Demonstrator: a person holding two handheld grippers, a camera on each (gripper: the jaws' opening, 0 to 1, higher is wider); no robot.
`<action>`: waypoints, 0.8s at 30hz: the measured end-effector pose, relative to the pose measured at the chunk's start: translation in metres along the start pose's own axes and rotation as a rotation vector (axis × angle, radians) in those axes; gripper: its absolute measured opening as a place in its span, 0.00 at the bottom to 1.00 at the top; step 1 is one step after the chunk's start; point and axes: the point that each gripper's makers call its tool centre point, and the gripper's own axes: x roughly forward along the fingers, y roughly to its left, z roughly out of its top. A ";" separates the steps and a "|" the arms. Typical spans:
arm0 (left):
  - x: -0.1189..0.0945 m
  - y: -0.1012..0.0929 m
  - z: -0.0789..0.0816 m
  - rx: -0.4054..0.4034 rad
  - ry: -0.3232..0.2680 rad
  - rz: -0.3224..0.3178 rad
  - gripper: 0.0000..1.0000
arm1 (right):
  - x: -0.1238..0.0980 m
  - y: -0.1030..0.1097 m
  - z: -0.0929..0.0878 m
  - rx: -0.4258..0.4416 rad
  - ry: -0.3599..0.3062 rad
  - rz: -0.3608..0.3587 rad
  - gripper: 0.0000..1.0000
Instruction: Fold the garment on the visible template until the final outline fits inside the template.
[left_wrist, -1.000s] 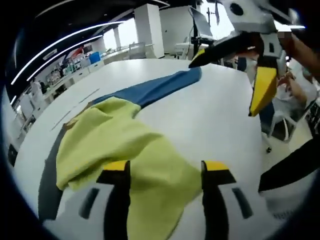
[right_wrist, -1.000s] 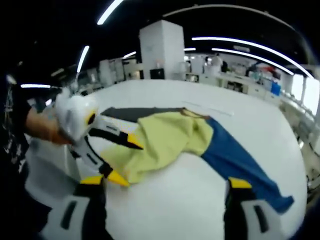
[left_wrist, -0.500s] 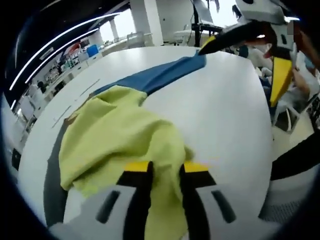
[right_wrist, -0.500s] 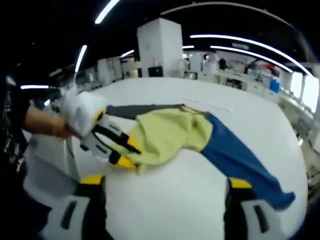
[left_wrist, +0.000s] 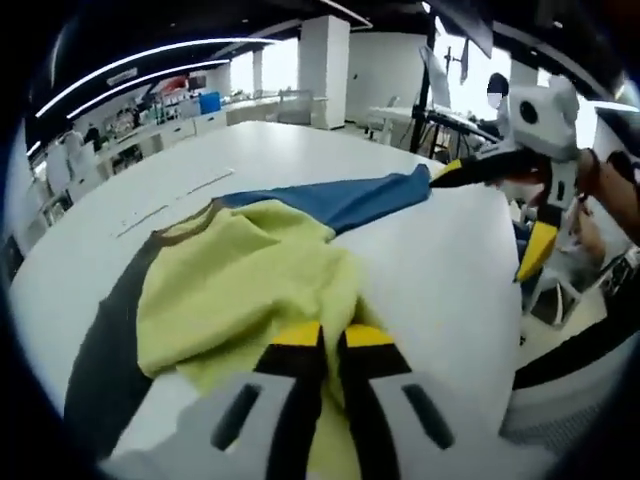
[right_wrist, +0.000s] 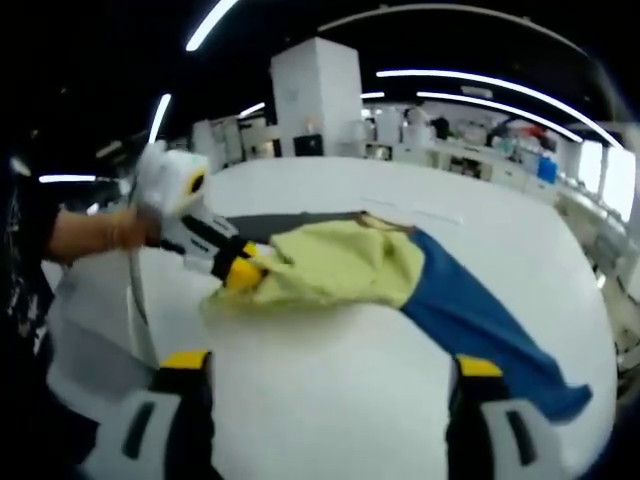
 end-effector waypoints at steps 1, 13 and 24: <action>-0.003 0.006 0.004 -0.020 -0.018 0.009 0.03 | 0.001 0.000 0.000 0.001 0.001 0.000 0.98; -0.010 0.054 0.009 -0.133 -0.060 0.079 0.02 | 0.006 -0.001 0.000 0.027 0.014 -0.008 0.95; 0.000 0.085 -0.010 -0.254 -0.039 0.114 0.03 | 0.010 -0.005 -0.003 0.056 0.034 -0.026 0.91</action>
